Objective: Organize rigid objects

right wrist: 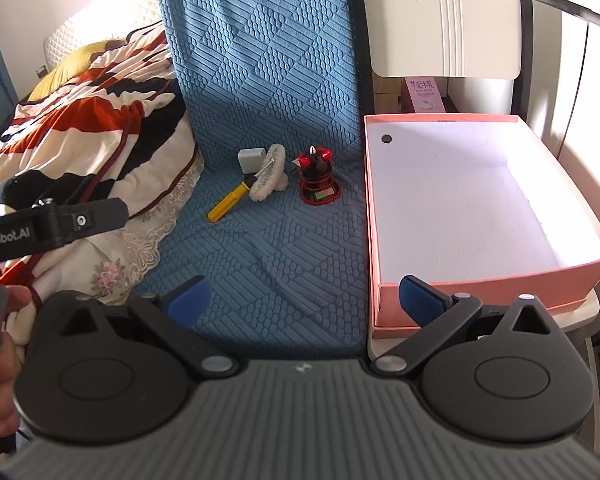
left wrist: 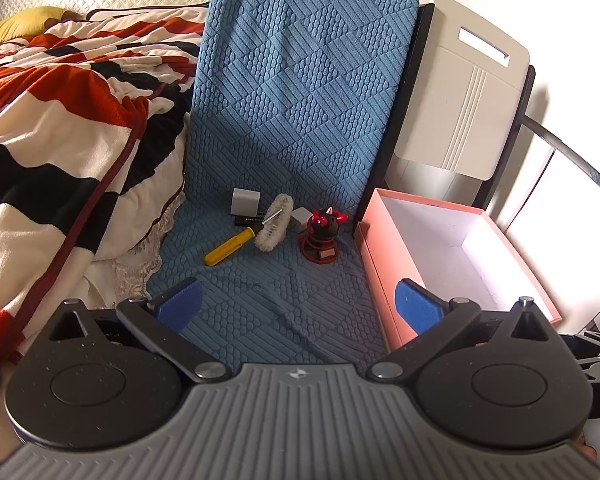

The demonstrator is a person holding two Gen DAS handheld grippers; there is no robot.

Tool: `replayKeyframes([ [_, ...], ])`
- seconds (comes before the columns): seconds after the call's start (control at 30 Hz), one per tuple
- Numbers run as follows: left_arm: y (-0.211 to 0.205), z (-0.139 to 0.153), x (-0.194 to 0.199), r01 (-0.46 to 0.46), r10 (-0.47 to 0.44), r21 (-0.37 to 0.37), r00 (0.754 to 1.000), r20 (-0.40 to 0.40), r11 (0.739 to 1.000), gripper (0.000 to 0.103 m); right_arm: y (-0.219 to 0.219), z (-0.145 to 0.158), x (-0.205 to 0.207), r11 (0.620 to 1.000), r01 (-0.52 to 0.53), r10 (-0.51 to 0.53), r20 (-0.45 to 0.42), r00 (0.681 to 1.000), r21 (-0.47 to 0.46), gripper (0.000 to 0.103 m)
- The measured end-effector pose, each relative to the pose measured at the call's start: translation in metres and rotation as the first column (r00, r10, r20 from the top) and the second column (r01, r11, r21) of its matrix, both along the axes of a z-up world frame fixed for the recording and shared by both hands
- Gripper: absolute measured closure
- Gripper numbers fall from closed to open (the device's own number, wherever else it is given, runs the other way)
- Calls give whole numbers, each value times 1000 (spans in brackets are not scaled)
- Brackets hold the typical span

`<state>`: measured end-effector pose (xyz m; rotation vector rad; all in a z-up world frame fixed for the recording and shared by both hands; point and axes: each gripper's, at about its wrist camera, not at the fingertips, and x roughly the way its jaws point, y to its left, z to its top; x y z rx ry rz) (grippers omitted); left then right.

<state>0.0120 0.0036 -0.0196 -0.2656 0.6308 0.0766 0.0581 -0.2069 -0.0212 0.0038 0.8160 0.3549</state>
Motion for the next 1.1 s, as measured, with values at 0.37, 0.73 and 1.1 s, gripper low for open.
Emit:
replayKeyframes([
  [0.37,10,-11,21,-39,39,55,999,-8,998,0,2,-18,12,1000,7,-7,-4,1000,8,5],
  [0.73,30,-48,51,-52,53,65,999,-6,997,0,6,-32,27,1000,-1,1,15,1000,-4,5],
  [1.1,41,-76,89,-36,38,68,999,-23,997,0,21,-48,58,1000,-19,19,43,999,-9,5],
])
